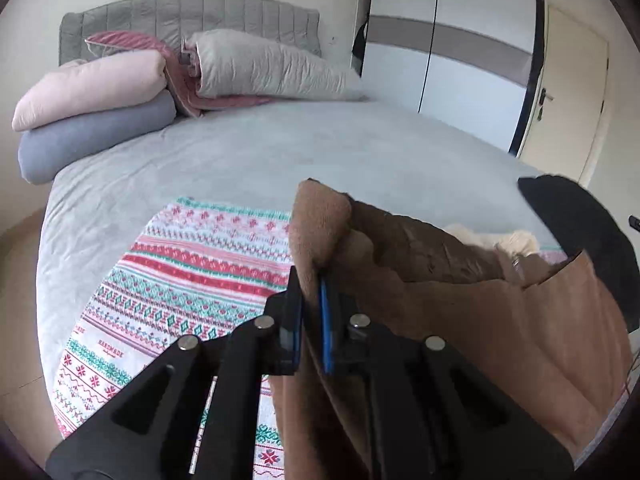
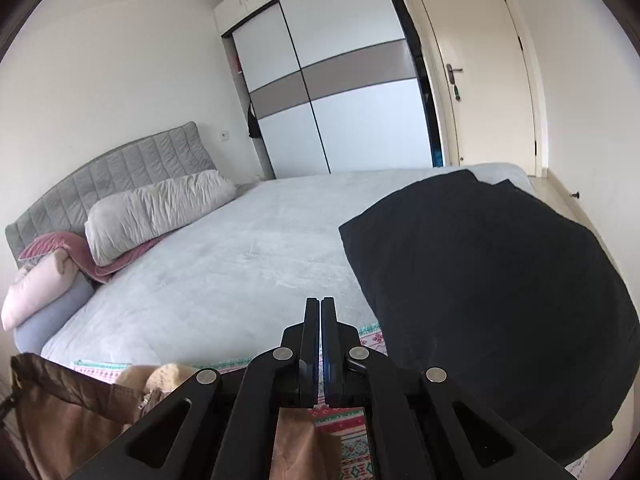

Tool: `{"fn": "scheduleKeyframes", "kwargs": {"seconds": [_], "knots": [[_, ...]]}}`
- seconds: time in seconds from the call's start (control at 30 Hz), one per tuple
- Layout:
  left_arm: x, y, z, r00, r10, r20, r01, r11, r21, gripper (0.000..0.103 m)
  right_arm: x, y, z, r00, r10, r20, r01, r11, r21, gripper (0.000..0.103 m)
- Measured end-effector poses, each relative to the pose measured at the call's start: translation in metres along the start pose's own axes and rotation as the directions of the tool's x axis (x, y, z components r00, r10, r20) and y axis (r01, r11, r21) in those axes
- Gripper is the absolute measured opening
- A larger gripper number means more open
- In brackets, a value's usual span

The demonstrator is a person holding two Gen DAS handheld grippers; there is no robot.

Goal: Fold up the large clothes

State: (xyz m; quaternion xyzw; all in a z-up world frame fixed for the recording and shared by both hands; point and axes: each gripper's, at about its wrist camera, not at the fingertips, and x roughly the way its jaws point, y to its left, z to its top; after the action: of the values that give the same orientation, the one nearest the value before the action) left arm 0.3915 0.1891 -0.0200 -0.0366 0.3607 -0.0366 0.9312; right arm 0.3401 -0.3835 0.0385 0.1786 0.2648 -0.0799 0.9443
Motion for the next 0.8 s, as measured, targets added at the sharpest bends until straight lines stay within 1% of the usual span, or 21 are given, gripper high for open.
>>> {"fn": "scheduleKeyframes", "kwargs": {"seconds": [0.03,0.07,0.1,0.13,0.17,0.2,0.23,0.27,0.33,0.4,0.43,0.5,0.53,0.57,0.6,0.63,0.67,0.7,0.73,0.77,0.8], "knots": [[0.018,0.004,-0.008,0.996,-0.029,-0.084,0.026,0.999,-0.038,0.009,0.009,0.001,-0.008,0.998,0.034,-0.057,-0.034,0.999,0.005,0.005],[0.027,0.008,-0.017,0.989,-0.072,-0.126,0.062,0.995,-0.084,0.01,0.016,0.003,-0.018,0.991,0.069,-0.113,-0.069,0.998,0.006,0.008],[0.027,0.012,-0.025,0.987,-0.112,-0.119,0.098,0.988,-0.119,0.017,0.024,0.004,-0.031,0.982,0.095,-0.165,-0.096,0.995,0.001,0.021],[0.021,0.014,-0.034,0.984,-0.147,-0.1,0.133,0.982,-0.133,0.026,0.029,0.006,-0.044,0.97,0.116,-0.212,-0.122,0.992,-0.015,0.036],[0.015,0.018,-0.04,0.977,-0.186,-0.1,0.171,0.975,-0.14,0.047,0.032,0.009,-0.057,0.96,0.125,-0.252,-0.139,0.99,-0.036,0.046],[0.008,0.021,-0.047,0.97,-0.22,-0.105,0.204,0.968,-0.145,0.065,0.033,0.009,-0.07,0.949,0.132,-0.288,-0.154,0.987,-0.054,0.062],[-0.001,0.025,-0.053,0.962,-0.247,-0.115,0.229,0.962,-0.145,0.07,0.03,0.009,-0.084,0.934,0.152,-0.323,-0.181,0.982,-0.06,0.067],[-0.009,0.029,-0.059,0.951,-0.277,-0.134,0.258,0.955,-0.147,0.072,0.029,0.005,-0.095,0.915,0.174,-0.364,-0.206,0.977,-0.052,0.068],[-0.026,0.037,-0.074,0.917,-0.354,-0.184,0.327,0.931,-0.164,0.074,0.023,-0.01,-0.117,0.874,0.232,-0.428,-0.256,0.967,0.003,0.069],[-0.039,0.041,-0.089,0.87,-0.437,-0.229,0.401,0.897,-0.189,0.082,0.013,-0.027,-0.134,0.838,0.293,-0.461,-0.291,0.954,0.077,0.074],[-0.042,0.039,-0.097,0.846,-0.469,-0.253,0.429,0.881,-0.2,0.084,0.012,-0.034,-0.142,0.816,0.325,-0.479,-0.304,0.945,0.123,0.078],[-0.041,0.032,-0.115,0.804,-0.498,-0.325,0.456,0.867,-0.199,0.088,0.013,-0.049,-0.159,0.76,0.388,-0.521,-0.322,0.922,0.217,0.081],[-0.035,0.025,-0.124,0.786,-0.494,-0.372,0.458,0.869,-0.186,0.088,0.018,-0.054,-0.167,0.731,0.41,-0.545,-0.317,0.912,0.26,0.082],[-0.028,0.019,-0.133,0.769,-0.493,-0.407,0.46,0.869,-0.184,0.089,0.028,-0.056,-0.175,0.696,0.433,-0.573,-0.309,0.901,0.306,0.083],[-0.019,0.015,-0.141,0.751,-0.508,-0.421,0.465,0.86,-0.209,0.089,0.037,-0.057,-0.183,0.656,0.465,-0.594,-0.302,0.884,0.358,0.084],[-0.01,0.013,-0.148,0.742,-0.531,-0.409,0.467,0.847,-0.253,0.091,0.042,-0.055,-0.187,0.647,0.493,-0.582,-0.311,0.867,0.389,0.086],[-0.005,0.014,-0.152,0.743,-0.561,-0.366,0.479,0.827,-0.295,0.099,0.043,-0.05,-0.187,0.656,0.506,-0.56,-0.328,0.859,0.392,0.086],[-0.004,0.014,-0.154,0.749,-0.583,-0.314,0.491,0.808,-0.326,0.101,0.045,-0.042,-0.188,0.65,0.511,-0.563,-0.344,0.858,0.383,0.086],[-0.005,0.012,-0.155,0.76,-0.586,-0.282,0.49,0.801,-0.345,0.1,0.047,-0.034,-0.189,0.656,0.495,-0.57,-0.344,0.868,0.358,0.084],[-0.009,0.009,-0.156,0.773,-0.578,-0.261,0.479,0.802,-0.356,0.09,0.047,-0.028,-0.189,0.672,0.466,-0.575,-0.33,0.884,0.331,0.081],[-0.013,0.007,-0.158,0.789,-0.566,-0.239,0.467,0.805,-0.367,0.051,0.045,-0.023,-0.19,0.685,0.446,-0.576,-0.312,0.894,0.322,0.063]]}}
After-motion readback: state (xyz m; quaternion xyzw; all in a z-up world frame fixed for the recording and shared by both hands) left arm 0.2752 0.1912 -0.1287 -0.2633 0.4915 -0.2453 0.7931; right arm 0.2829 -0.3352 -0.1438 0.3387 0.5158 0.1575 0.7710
